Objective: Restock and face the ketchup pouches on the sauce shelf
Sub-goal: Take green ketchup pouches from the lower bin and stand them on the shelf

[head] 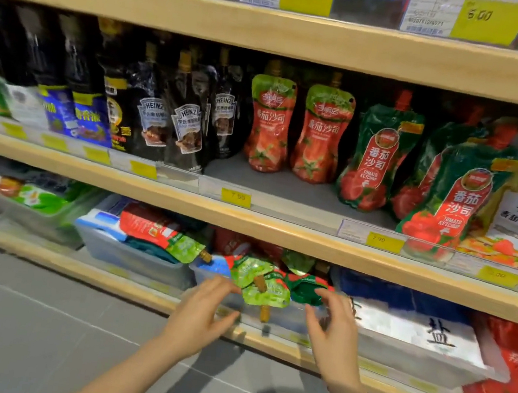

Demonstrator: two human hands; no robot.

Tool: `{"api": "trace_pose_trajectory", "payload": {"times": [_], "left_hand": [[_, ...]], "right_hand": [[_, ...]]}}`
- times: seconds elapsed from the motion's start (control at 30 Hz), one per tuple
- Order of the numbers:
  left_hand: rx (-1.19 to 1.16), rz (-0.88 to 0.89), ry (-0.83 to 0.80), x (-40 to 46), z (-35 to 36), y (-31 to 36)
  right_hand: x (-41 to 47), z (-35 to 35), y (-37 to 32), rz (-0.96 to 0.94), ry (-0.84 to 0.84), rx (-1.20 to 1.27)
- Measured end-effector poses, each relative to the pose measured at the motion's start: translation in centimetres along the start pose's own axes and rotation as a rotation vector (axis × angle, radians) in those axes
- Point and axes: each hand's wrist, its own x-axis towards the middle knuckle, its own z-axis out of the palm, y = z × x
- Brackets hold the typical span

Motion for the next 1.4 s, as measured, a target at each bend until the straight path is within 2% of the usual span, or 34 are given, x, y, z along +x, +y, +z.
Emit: {"api": "trace_pose_trajectory", "payload": {"times": [0.13, 0.23, 0.37, 0.63, 0.7, 0.77, 0.83, 0.87, 0.97, 1.03, 1.1, 1.23, 1.4], "left_hand": [[0.066, 0.163, -0.028, 1.5, 2.0, 0.0], [0.163, 0.267, -0.103, 3.9, 3.9, 0.9], [0.218, 0.233, -0.202, 5.8, 5.8, 0.7], [0.121, 0.217, -0.142, 5.6, 6.1, 0.5], [0.042, 0.205, -0.129, 5.3, 5.6, 1.2], [-0.057, 0.191, -0.050, 4.2, 5.4, 2.5], [-0.192, 0.085, 0.007, 2.6, 5.6, 4.5], [-0.262, 0.004, -0.017, 2.2, 5.8, 5.6], [-0.444, -0.265, -0.238, 2.4, 7.0, 8.7], [-0.817, -0.537, -0.427, 2.9, 7.8, 10.4], [-1.056, -0.693, -0.491, 2.7, 8.5, 11.2], [-0.906, -0.611, -0.526, 1.4, 8.7, 9.9], [-0.834, -0.371, -0.602, 0.3, 8.3, 8.7]], "right_hand": [[1.1, 0.8, 0.9, 0.017, 0.183, -0.048], [1.9, 1.1, 1.9, 0.105, 0.212, -0.078], [3.0, 1.8, 2.8, 0.170, 0.218, -0.083], [3.1, 1.6, 1.9, 0.129, 0.302, -0.001], [1.7, 0.4, 1.6, 0.125, 0.299, 0.050], [-0.4, -0.9, 1.8, 0.156, 0.286, 0.141], [-2.8, -2.2, 2.0, 0.206, 0.282, 0.217], [-3.8, -2.8, 1.9, 0.221, 0.286, 0.245], [-6.0, -4.1, 1.8, 0.217, 0.285, 0.301], [-7.0, -4.8, 1.6, 0.202, 0.261, 0.303], [-8.1, -5.5, 1.9, 0.194, 0.205, 0.322], [-9.3, -7.0, 3.4, 0.304, 0.067, 0.377], [-5.7, -7.8, 2.1, 0.484, 0.073, 0.512]]}}
